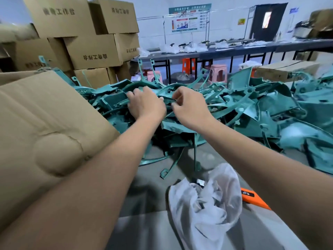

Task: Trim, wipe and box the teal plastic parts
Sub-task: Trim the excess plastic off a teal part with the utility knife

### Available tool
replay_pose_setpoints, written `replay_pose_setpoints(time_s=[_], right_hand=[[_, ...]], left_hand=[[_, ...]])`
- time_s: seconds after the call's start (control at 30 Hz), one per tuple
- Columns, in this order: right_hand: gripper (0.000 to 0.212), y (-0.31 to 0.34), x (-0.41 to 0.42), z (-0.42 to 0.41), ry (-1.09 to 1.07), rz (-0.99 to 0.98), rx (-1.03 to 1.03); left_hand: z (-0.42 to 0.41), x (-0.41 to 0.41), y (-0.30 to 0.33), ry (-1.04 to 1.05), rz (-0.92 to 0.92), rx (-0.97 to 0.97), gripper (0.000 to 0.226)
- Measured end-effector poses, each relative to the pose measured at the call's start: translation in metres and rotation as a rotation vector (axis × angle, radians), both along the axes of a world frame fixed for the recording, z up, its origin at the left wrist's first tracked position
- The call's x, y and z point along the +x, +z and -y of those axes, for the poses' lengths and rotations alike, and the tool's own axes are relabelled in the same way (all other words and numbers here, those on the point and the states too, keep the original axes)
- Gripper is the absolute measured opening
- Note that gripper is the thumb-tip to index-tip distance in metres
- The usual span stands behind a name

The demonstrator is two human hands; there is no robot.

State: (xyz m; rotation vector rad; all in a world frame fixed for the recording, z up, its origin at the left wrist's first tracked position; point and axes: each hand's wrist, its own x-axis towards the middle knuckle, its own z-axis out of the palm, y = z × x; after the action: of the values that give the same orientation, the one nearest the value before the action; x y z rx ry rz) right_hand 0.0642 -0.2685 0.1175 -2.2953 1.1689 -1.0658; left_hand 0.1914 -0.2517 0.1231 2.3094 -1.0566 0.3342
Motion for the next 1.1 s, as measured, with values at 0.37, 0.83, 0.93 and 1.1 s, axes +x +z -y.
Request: replay_pose_setpoints(time_s=[0.37, 0.83, 0.93, 1.1], right_hand=[[0.020, 0.007, 0.033, 0.040, 0.008, 0.574, 0.807], [0.027, -0.029, -0.048, -0.026, 0.348, 0.631, 0.338], [0.044, -0.055, -0.079, -0.044, 0.417, 0.776, 0.381], [0.054, -0.105, -0.144, -0.056, 0.666, 0.682, 0.812]], left_hand=[[0.011, 0.000, 0.003, -0.399, -0.281, -0.047, 0.006], [-0.056, -0.028, -0.012, -0.664, -1.285, -0.754, 0.051], [-0.078, -0.022, -0.015, -0.893, -1.965, -0.920, 0.090], [-0.113, -0.013, -0.059, -0.847, -2.014, -0.563, 0.076]])
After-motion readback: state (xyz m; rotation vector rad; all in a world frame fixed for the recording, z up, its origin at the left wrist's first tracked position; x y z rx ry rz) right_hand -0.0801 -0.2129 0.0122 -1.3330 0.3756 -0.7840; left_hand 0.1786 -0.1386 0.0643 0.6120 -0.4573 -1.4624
